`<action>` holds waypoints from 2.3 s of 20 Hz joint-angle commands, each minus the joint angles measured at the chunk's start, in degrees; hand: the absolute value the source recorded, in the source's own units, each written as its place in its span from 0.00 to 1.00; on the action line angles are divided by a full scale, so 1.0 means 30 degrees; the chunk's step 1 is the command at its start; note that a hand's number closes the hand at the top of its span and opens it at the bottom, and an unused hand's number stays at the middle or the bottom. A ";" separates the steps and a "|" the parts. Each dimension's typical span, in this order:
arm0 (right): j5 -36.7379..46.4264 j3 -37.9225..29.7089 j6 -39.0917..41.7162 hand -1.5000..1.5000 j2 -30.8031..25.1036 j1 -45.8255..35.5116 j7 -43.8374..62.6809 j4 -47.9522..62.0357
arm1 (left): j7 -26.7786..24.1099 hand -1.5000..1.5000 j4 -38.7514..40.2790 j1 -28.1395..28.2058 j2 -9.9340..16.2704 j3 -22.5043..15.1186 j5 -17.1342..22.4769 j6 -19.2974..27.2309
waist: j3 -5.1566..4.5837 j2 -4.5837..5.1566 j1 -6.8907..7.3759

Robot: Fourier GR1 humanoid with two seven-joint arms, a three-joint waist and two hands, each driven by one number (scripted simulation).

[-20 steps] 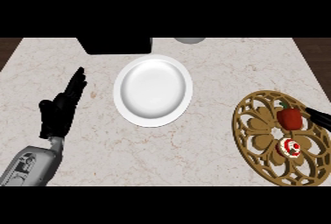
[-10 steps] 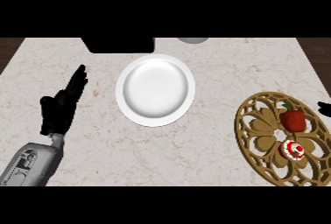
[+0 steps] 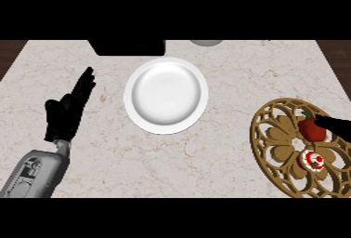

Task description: Pick the cupcake from the placemat and place it in the plate

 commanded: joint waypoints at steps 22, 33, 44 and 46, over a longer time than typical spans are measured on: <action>1.0225 0.2179 0.0742 0.00 0.6123 -0.3783 -0.2591 0.8168 | 0.1176 0.50 -0.2073 0.0947 -0.1708 0.1622 -0.2037 -0.1254 | 0.0009 -0.0026 0.0028; 1.1803 0.0268 -0.1816 1.00 0.7173 -0.3410 -0.6153 0.9085 | 0.0134 0.50 -0.1211 0.1240 -0.2037 0.2766 -0.2412 -0.2476 | 0.0004 -0.0019 -0.0074; 1.3581 -0.1314 -0.4199 1.00 1.2034 -0.6839 0.3389 0.9514 | 0.0905 0.50 -0.1659 0.0953 -0.2754 0.2160 -0.2982 -0.2148 | 0.0001 -0.0071 0.0142; 1.3954 -0.1642 -0.6855 1.00 1.2285 -0.6499 0.2125 0.9270 | 0.0972 0.50 -0.0738 -0.0038 -0.2041 0.3172 -0.2524 -0.2570 | 0.0010 -0.0022 -0.0063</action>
